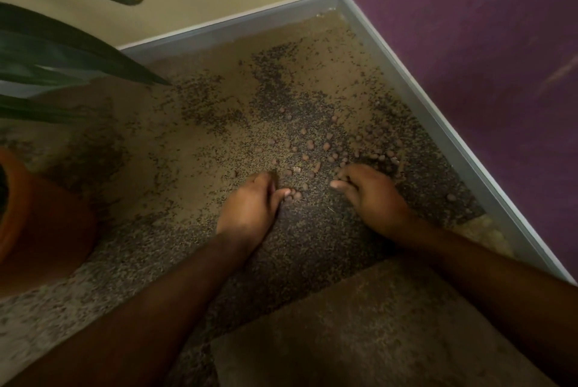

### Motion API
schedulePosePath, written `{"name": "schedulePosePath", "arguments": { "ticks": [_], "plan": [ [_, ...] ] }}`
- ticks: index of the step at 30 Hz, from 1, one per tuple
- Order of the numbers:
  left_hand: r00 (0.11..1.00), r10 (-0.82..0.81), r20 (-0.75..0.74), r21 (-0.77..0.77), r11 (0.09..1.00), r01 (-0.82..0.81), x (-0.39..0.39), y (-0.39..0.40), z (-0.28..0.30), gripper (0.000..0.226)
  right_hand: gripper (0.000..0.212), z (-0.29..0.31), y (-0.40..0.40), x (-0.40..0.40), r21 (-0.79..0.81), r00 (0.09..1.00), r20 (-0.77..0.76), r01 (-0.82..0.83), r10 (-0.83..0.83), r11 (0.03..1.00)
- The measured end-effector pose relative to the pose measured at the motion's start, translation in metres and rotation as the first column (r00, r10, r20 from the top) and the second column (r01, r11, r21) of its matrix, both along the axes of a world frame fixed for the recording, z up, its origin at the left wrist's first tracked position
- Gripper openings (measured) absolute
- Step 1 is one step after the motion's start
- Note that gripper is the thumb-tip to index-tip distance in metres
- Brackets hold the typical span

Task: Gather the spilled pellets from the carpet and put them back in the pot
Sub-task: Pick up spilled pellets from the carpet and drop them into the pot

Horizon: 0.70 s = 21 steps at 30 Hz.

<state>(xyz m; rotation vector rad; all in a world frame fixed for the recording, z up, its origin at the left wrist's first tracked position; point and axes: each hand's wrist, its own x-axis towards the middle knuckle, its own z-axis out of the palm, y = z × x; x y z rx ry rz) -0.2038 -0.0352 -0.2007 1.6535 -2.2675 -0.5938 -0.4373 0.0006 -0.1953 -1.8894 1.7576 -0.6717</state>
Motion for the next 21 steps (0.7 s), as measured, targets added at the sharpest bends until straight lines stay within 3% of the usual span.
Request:
{"name": "schedulePosePath", "arguments": {
  "ticks": [2, 4, 6, 8, 9, 11, 14, 17, 19, 21],
  "plan": [
    [0.985, 0.095, -0.142, 0.079, 0.993, -0.084, 0.003, -0.003, 0.003, 0.019, 0.019, 0.006, -0.003, 0.005, 0.028, 0.966, 0.217, 0.137, -0.14, 0.99],
    [0.906, 0.255, -0.338, 0.229, 0.956, -0.183, 0.005, -0.005, 0.008, 0.012, 0.027, 0.013, -0.007, 0.011, 0.204, 0.823, 0.477, 0.236, -0.307, 0.95],
    [0.771, 0.415, -0.484, 0.385, 0.892, -0.238, 0.007, -0.005, 0.015, 0.011, 0.031, 0.019, -0.011, 0.016, 0.461, 0.484, 0.738, 0.146, -0.47, 0.875],
    [0.625, 0.544, -0.56, 0.538, 0.812, -0.225, 0.008, -0.005, 0.021, 0.01, 0.025, 0.027, -0.014, 0.019, 0.589, 0.093, 0.808, -0.092, -0.582, 0.803],
    [0.556, 0.607, -0.568, 0.621, 0.759, -0.195, 0.009, -0.005, 0.024, 0.014, 0.023, 0.031, -0.014, 0.021, 0.59, -0.036, 0.794, -0.193, -0.607, 0.784],
    [0.393, 0.722, -0.569, 0.769, 0.637, -0.057, 0.011, -0.006, 0.032, 0.029, 0.022, 0.038, -0.013, 0.026, 0.541, -0.172, 0.776, -0.315, -0.607, 0.78],
    [0.104, 0.874, -0.476, 0.87, 0.45, 0.201, 0.011, -0.005, 0.046, 0.036, 0.021, 0.049, -0.01, 0.034, 0.498, -0.207, 0.777, -0.374, -0.594, 0.782],
    [-0.085, 0.939, -0.334, 0.886, 0.343, 0.312, 0.007, 0.0, 0.06, 0.043, 0.019, 0.063, -0.011, 0.046, 0.524, -0.173, 0.785, -0.328, -0.595, 0.786],
    [-0.217, 0.949, -0.227, 0.893, 0.292, 0.343, 0.006, 0.003, 0.069, 0.045, 0.018, 0.073, -0.014, 0.055, 0.584, -0.091, 0.782, -0.24, -0.617, 0.776],
    [-0.289, 0.945, -0.151, 0.912, 0.246, 0.327, 0.008, 0.006, 0.077, 0.045, 0.017, 0.08, -0.016, 0.066, 0.688, 0.084, 0.726, -0.118, -0.683, 0.716]
  ]
}}
